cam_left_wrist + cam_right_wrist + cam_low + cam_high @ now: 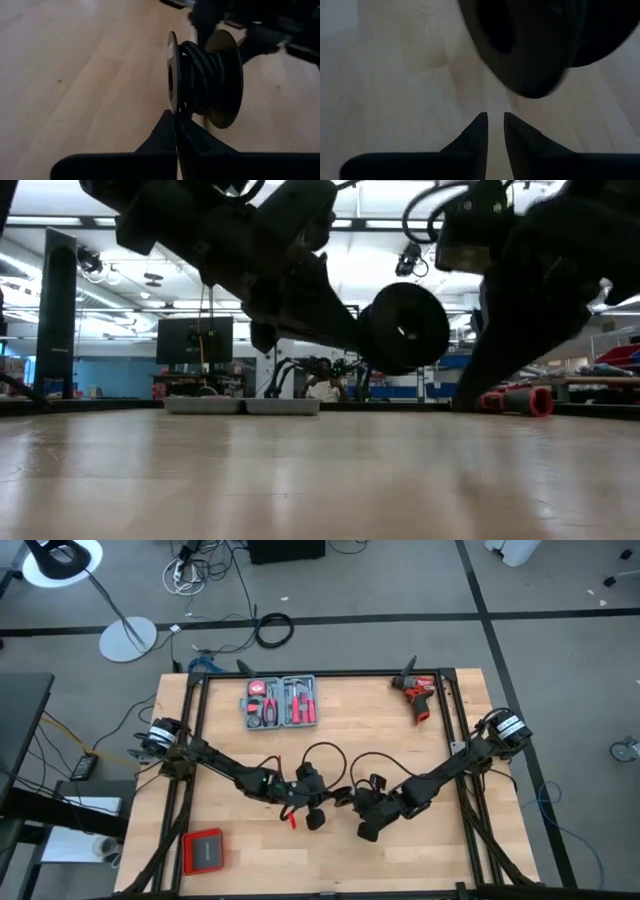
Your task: Coil cords
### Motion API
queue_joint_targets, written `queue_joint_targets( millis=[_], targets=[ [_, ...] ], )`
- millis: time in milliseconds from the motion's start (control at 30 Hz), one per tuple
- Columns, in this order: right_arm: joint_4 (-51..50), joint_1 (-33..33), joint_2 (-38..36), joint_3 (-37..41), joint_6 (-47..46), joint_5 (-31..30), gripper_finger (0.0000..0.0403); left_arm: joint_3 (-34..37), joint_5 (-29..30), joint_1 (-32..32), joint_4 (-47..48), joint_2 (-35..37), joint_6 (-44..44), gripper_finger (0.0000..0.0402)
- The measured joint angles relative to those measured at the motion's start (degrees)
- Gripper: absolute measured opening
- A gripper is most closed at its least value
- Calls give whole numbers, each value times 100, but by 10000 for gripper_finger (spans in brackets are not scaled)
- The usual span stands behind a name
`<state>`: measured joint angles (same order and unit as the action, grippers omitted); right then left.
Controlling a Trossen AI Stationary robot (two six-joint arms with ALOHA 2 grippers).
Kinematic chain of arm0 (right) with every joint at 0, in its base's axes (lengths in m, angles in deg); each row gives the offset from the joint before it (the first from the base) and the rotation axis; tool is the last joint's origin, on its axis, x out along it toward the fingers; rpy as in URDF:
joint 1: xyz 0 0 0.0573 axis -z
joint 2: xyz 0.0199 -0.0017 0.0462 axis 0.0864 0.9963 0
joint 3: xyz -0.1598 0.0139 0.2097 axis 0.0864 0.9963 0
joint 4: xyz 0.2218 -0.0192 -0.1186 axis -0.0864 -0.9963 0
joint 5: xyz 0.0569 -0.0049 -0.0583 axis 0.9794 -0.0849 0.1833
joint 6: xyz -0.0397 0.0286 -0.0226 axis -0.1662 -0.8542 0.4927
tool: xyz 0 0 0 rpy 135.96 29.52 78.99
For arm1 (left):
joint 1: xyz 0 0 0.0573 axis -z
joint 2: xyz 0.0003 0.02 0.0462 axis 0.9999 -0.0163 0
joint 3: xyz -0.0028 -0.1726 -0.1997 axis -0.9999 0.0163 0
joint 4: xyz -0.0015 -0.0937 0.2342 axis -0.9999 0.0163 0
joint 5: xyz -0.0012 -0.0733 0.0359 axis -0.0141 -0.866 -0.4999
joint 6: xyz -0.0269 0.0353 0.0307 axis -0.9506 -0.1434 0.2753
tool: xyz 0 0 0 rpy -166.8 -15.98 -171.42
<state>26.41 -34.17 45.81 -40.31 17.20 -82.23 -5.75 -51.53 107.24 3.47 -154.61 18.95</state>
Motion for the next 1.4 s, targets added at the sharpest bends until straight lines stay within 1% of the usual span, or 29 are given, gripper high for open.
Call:
queue_joint_targets(
  millis=[200, 267, 500, 567, 633, 700, 800, 933, 1167, 1300, 1400],
  targets=[
    [-3, -33, -2, 62, -116, 113, 73, 0, -11, 2, 46, -230, -30, 0],
    [-10, -49, -2, 65, -117, 114, 72, 11, -1, 2, 156, -234, -27, 0],
    [64, -113, -2, 65, -304, 84, 70, 5, 97, 1, 63, -228, 110, 0],
    [144, -193, -28, 65, -345, -66, 68, 5, 139, 2, 62, -228, 203, 0],
    [301, -349, -56, 44, -257, -465, 65, 5, 154, 6, 28, -228, 222, 0],
    [306, -536, -57, -69, 116, -915, 61, 2, 163, 6, 3, -224, 226, 0],
    [401, -799, -50, -283, 952, -1433, 57, 2, 165, 6, 3, -224, 226, 0],
    [457, -995, -46, -486, 2054, -1902, 56, 2, 189, -2, -57, -224, 157, 0],
    [1097, -995, -44, -523, 3643, -2102, 56, -4, 208, -21, -283, -221, -243, 0],
    [1409, -1003, -42, -523, 4555, -2436, 57, -4, 208, -67, -394, -219, -493, 0],
    [1459, -1001, -42, -523, 5052, -2364, 63, -2, 194, -117, -518, -219, -646, 0]
  ],
)
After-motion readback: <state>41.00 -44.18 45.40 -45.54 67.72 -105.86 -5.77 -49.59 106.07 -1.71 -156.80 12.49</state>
